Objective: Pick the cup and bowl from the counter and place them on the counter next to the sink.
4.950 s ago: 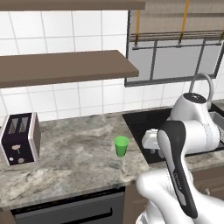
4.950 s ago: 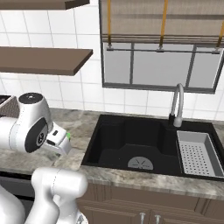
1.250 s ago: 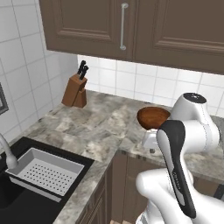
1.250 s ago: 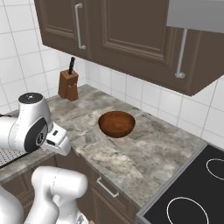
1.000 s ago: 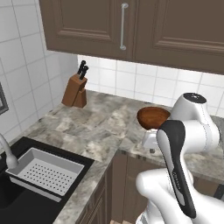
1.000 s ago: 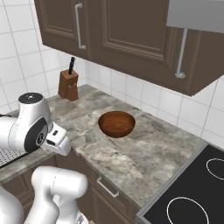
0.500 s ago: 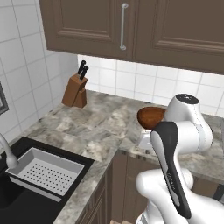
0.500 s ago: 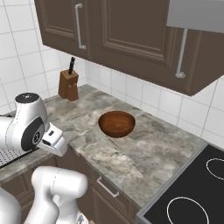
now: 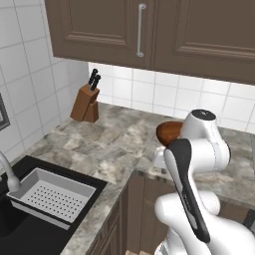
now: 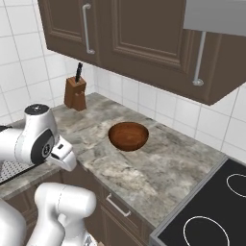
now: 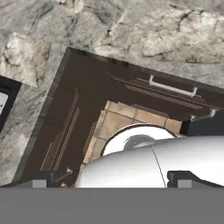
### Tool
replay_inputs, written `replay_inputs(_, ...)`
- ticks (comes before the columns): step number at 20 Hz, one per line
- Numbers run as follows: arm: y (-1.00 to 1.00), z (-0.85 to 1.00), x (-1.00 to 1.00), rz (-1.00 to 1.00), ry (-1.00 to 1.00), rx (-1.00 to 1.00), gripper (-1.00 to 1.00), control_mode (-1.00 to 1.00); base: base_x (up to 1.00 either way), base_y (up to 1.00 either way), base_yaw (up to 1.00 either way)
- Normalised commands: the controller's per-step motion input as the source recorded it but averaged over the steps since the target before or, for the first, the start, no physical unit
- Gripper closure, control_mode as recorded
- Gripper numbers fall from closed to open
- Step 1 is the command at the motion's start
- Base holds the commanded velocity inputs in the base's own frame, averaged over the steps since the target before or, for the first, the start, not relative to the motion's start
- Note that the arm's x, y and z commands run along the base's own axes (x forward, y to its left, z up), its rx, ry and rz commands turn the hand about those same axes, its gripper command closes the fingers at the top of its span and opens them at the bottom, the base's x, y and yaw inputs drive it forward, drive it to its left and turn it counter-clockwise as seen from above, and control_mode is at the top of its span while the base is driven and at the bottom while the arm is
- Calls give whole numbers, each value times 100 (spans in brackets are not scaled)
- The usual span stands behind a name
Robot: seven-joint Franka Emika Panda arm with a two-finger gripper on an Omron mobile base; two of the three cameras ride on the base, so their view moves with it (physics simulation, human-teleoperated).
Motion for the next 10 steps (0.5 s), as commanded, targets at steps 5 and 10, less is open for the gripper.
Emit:
replay_inputs(5, 0, -33, 75, -15, -1, 0, -100, -100, 0, 0, 0)
replay_inputs(10, -6, 0, 59, -4, -4, 0, -100, -100, 0, 0, 0)
